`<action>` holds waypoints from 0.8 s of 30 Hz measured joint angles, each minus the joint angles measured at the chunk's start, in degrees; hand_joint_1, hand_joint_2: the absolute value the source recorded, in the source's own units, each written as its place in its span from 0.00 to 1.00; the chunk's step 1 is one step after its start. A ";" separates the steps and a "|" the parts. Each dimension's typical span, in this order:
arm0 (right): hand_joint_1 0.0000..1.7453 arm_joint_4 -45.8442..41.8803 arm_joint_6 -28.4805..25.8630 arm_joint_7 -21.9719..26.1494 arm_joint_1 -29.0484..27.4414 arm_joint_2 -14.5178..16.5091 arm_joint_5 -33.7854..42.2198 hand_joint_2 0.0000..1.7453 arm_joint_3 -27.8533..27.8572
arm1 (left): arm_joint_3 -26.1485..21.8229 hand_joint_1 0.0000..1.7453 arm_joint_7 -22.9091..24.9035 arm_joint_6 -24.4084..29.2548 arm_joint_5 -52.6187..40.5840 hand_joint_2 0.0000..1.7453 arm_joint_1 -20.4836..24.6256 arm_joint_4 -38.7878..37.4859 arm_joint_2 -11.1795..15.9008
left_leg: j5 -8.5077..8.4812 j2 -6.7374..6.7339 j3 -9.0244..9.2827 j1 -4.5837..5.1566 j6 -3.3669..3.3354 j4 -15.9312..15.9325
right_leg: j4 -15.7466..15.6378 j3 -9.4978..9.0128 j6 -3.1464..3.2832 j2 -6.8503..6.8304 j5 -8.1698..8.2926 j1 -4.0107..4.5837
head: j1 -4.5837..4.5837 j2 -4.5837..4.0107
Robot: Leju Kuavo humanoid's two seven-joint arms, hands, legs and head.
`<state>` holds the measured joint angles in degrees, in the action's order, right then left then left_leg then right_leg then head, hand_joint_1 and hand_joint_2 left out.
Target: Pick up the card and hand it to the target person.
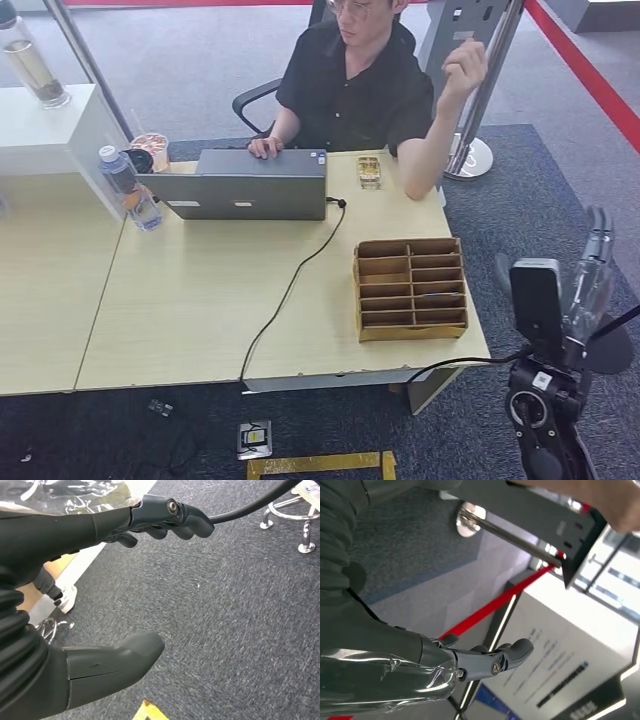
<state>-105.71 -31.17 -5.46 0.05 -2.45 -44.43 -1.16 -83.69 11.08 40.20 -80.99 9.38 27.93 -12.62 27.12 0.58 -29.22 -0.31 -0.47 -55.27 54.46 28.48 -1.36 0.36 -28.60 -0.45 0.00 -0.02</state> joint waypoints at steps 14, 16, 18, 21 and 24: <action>0.00 4.57 12.93 -13.13 5.50 -7.26 -7.11 1.00 -19.34 | 0.00 0.00 -0.22 0.00 -0.16 1.00 0.05 -0.04 0.29 | 0.00 0.09 -0.01 -0.01 0.01 0.00 | 0.00 0.03 0.00 -0.03 -0.02 0.01 | 0.03 0.00; 0.00 4.87 14.04 -14.35 5.56 -8.19 -7.32 1.00 -20.78 | 0.00 0.00 -0.47 0.00 -0.17 1.00 0.04 -0.09 0.49 | 0.00 0.09 -0.01 -0.01 0.01 0.00 | 0.00 0.04 0.00 -0.02 -0.02 0.01 | 0.02 0.00; 0.00 5.04 14.99 -15.21 5.56 -8.90 -7.65 1.00 -21.77 | 0.00 0.00 -0.46 0.00 -0.18 1.00 0.04 -0.15 0.64 | 0.00 0.09 0.00 -0.01 0.01 0.00 | 0.00 0.04 0.00 -0.02 -0.02 0.01 | 0.02 0.00; 0.00 5.27 15.96 -16.13 5.56 -9.77 -8.29 1.00 -22.98 | 0.00 0.00 -0.37 0.00 -0.26 1.00 0.03 -0.22 0.83 | 0.00 0.09 0.00 -0.01 0.01 0.00 | 0.00 0.03 0.00 -0.02 -0.01 0.01 | 0.03 0.00; 0.00 5.53 16.51 -16.82 5.56 -10.45 -8.86 1.00 -23.95 | 0.00 0.00 -0.33 0.00 -0.44 1.00 0.03 -0.27 0.92 | 0.00 0.08 0.01 -0.01 0.01 0.00 | 0.00 0.03 0.00 -0.02 -0.01 0.01 | 0.04 0.00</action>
<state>-100.19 -14.67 -22.28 5.61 -12.90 -53.28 -25.11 -83.69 10.75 40.19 -81.43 9.42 27.66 -11.70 27.11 0.66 -29.21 -0.32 -0.47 -55.27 54.45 28.51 -1.36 0.34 -28.61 -0.44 0.04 -0.02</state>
